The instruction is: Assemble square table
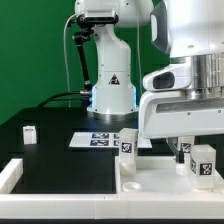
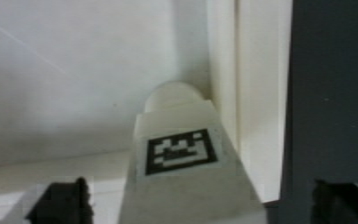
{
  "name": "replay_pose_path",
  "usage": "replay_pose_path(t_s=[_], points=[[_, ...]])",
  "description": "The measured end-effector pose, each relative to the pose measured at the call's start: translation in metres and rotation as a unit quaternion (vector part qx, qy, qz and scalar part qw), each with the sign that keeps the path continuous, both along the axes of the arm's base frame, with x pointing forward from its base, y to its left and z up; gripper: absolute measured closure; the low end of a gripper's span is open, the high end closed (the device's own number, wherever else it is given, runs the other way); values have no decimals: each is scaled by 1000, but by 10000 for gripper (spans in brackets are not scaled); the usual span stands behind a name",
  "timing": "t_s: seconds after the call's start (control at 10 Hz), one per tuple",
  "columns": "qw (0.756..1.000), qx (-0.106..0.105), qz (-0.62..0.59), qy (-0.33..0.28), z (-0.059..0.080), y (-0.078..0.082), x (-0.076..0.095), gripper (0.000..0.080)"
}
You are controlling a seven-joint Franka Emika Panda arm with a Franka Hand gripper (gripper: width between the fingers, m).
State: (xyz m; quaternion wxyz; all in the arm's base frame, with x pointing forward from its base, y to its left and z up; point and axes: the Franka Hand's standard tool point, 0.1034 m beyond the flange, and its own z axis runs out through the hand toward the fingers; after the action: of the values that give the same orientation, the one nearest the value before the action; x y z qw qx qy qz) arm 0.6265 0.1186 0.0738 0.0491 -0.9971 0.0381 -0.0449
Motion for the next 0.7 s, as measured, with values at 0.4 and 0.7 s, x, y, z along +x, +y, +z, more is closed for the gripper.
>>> replay_pose_path(t_s=[0.4, 0.7], points=[[993, 12, -116, 11, 0, 1, 0, 509], [942, 23, -333, 35, 1, 3, 0, 509]])
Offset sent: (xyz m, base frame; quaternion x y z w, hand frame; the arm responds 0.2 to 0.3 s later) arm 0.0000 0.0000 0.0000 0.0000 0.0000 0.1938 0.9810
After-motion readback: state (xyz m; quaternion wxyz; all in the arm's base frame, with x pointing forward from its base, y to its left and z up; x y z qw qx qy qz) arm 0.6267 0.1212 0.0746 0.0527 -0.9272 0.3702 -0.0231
